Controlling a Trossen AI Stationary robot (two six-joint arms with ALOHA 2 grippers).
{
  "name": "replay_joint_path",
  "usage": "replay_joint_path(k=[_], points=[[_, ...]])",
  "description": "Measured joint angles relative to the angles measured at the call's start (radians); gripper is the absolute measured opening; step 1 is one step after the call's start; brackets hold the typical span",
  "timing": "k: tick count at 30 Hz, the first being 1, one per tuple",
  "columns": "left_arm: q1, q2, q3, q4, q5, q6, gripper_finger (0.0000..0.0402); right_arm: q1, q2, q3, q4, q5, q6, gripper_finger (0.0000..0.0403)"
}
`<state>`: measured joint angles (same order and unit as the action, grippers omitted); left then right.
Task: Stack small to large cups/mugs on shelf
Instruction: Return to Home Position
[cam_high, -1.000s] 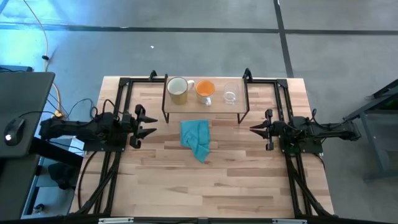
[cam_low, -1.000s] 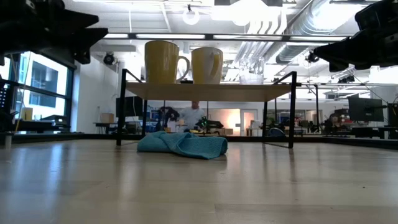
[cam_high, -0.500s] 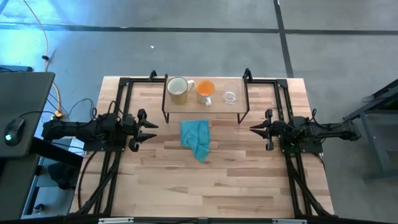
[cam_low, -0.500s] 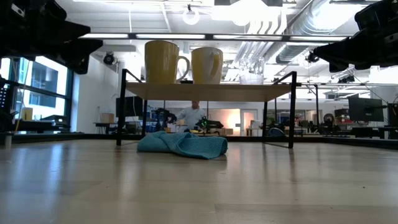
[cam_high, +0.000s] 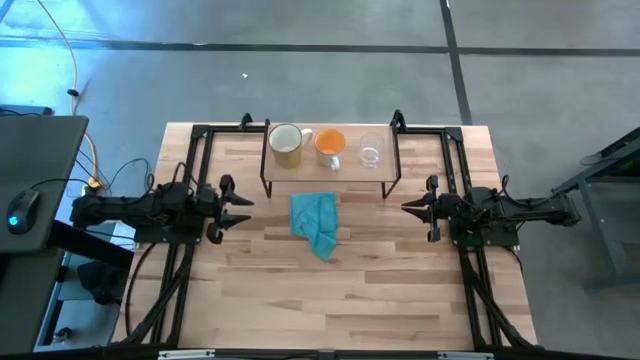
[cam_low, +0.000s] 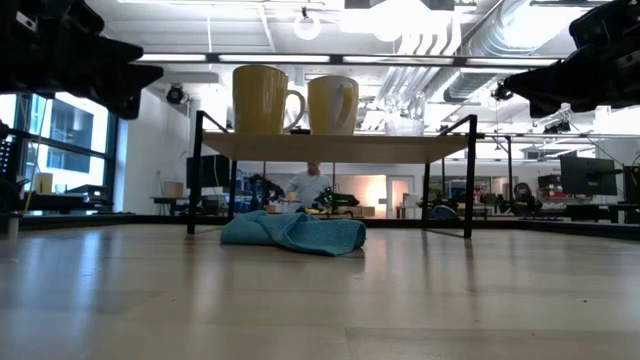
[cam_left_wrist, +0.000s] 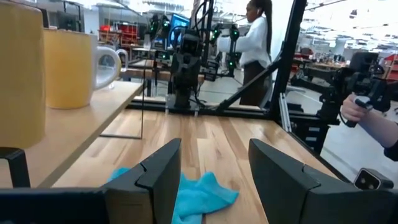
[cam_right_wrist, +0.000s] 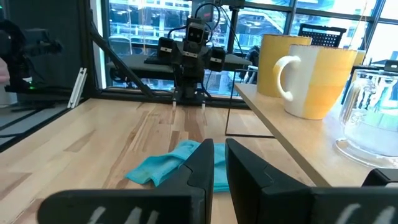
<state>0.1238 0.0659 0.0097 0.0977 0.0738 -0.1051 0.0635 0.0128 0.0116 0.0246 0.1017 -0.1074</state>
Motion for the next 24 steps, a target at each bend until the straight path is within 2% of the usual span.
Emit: replay_joint_path(k=[5, 24], points=[[0.0, -0.061, 0.006, -0.052, 0.004, 0.0, 0.0177, 0.0, 0.0, 0.0, 0.0, 0.0, -0.004, 0.0032], [0.0, -0.06, 0.04, -0.041, -0.041, 0.019, 0.0177, 0.0, 0.0, 0.0, 0.0, 0.001, -0.016, 0.0032]])
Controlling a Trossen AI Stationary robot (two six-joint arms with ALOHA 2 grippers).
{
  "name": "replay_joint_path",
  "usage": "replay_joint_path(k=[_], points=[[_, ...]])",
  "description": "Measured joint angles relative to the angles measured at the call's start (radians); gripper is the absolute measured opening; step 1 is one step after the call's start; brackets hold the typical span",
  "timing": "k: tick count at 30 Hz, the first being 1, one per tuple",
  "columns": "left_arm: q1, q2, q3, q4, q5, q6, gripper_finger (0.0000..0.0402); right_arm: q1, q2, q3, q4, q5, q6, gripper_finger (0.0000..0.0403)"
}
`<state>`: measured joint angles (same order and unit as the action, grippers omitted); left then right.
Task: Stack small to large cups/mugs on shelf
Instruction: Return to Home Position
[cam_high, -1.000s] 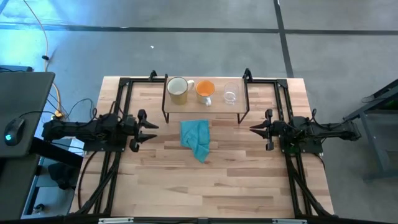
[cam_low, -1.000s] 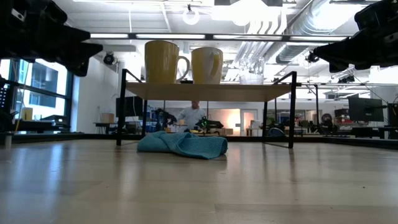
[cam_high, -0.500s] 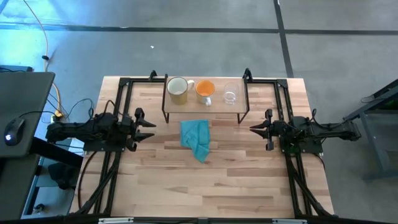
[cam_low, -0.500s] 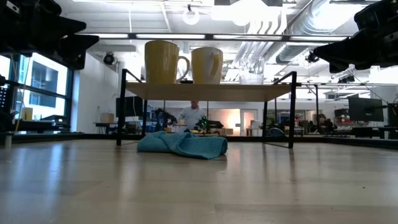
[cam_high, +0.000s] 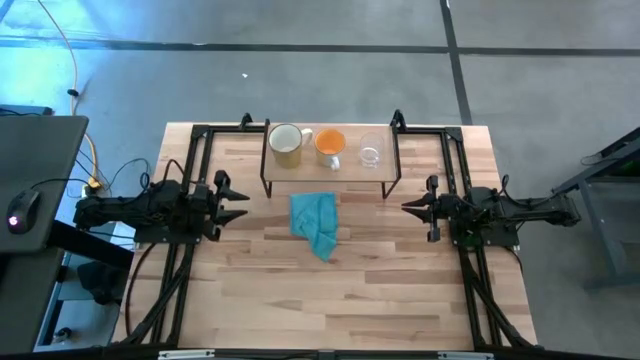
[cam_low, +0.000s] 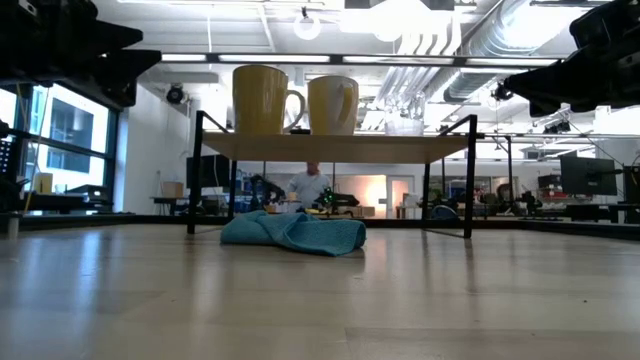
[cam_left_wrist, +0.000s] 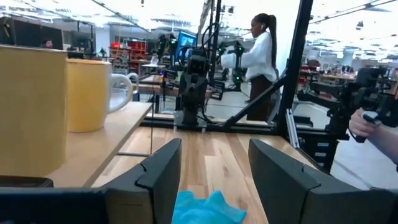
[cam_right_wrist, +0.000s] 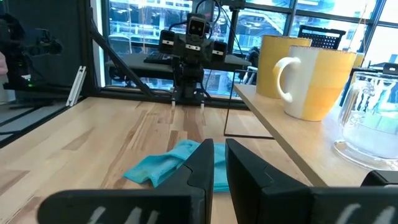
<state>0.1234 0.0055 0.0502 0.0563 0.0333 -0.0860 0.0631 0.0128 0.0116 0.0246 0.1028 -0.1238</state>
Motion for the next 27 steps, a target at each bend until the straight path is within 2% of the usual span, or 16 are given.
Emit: replay_joint_path(k=[8, 10, 19, 23, 27], points=[[0.0, 0.0, -0.012, 0.029, -0.06, 0.034, 0.0177, 0.0, 0.0, 0.0, 0.0, 0.0, -0.007, 0.0032], [0.0, 0.0, -0.035, 0.079, -0.051, 0.049, 0.0177, 0.0, 0.0, 0.0, 0.0, 0.0, -0.007, 0.0032], [0.0, 0.001, -0.04, 0.112, -0.039, 0.064, 0.0177, 0.0, 0.0, 0.0, 0.0, 0.0, -0.008, 0.0032], [0.0, 0.0, -0.04, 0.131, 0.01, 0.079, 0.0177, 0.0, 0.0, 0.0, 0.0, 0.0, -0.016, 0.0032], [0.0, 0.0, -0.04, 0.065, 0.016, 0.055, 0.0177, 0.0, 0.0, 0.0, 0.0, 0.0, -0.035, 0.0032]])
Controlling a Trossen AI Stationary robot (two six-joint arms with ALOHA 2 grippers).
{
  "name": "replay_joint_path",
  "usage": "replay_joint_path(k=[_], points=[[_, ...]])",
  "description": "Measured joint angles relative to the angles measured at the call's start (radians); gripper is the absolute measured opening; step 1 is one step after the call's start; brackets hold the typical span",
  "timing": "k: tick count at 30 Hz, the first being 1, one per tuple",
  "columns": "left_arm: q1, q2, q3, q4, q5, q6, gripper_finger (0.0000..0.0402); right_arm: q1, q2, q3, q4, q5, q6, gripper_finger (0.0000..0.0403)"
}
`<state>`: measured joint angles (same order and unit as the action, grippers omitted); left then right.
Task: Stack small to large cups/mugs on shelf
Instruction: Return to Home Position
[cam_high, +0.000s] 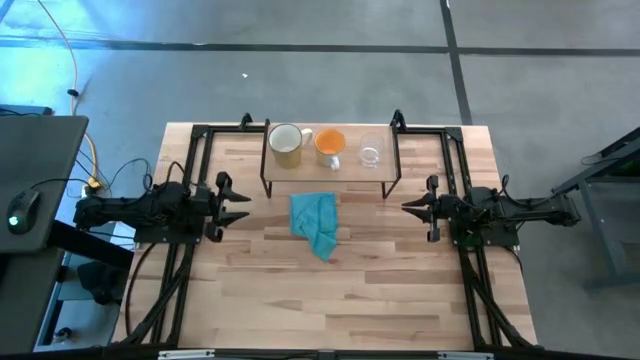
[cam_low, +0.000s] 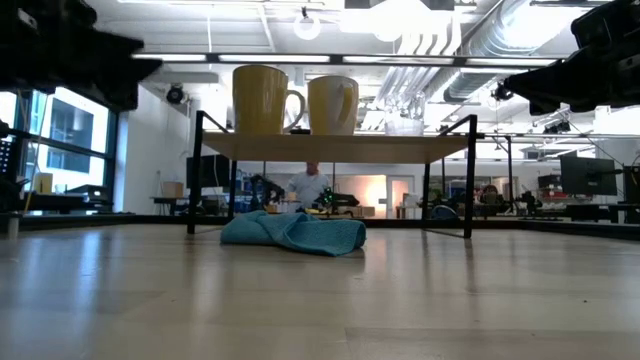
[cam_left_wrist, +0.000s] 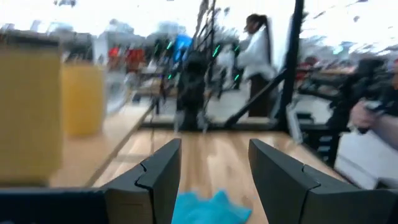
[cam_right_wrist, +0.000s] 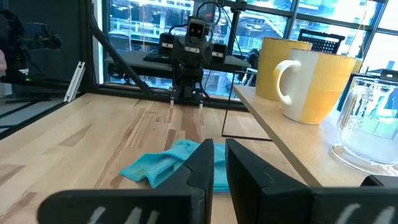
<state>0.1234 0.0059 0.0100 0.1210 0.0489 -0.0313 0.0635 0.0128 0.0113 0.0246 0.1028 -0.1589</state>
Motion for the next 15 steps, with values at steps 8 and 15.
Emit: replay_joint_path(k=[8, 15], points=[[0.0, 0.0, 0.0, -0.1, -0.061, -0.052, 0.0177, 0.0, 0.0, 0.0, 0.001, 0.0, 0.001, 0.0032], [0.0, 0.0, 0.0, -0.111, -0.037, -0.079, 0.0177, 0.0, 0.0, 0.0, 0.002, 0.0, 0.001, 0.0032]])
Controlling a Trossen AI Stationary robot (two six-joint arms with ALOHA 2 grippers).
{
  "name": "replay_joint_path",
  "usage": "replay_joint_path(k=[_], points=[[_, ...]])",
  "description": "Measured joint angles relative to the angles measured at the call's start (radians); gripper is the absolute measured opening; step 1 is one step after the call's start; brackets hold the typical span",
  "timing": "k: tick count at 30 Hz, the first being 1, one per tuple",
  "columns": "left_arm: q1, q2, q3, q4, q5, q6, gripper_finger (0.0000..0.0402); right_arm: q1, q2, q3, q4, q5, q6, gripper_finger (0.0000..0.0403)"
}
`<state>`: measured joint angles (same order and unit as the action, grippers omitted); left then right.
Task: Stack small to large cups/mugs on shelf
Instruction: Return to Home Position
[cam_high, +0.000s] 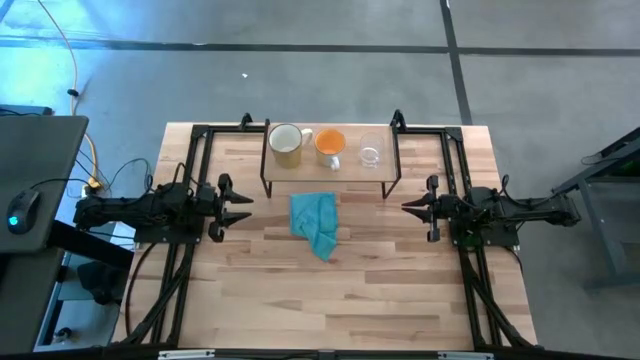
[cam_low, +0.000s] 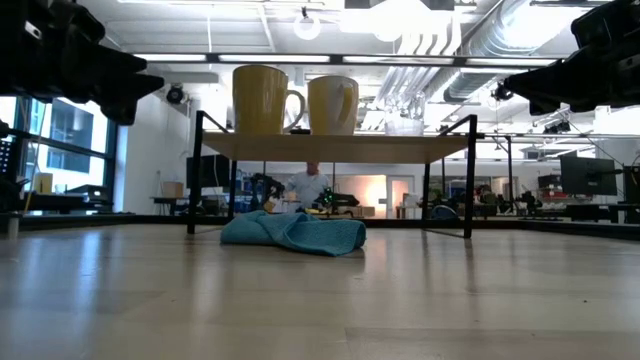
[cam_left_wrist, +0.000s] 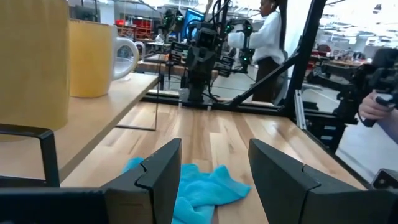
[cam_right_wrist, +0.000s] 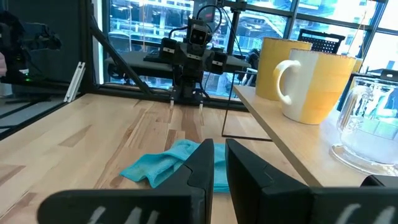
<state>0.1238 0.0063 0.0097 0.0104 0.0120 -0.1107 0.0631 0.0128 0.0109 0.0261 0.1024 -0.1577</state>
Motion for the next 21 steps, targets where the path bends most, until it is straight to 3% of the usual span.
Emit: replay_joint_path(k=[21], points=[[0.0, 0.0, 0.0, -0.001, -0.002, -0.007, 0.0177, 0.0, 0.0, 0.0, 0.0, 0.0, 0.0, 0.0032]])
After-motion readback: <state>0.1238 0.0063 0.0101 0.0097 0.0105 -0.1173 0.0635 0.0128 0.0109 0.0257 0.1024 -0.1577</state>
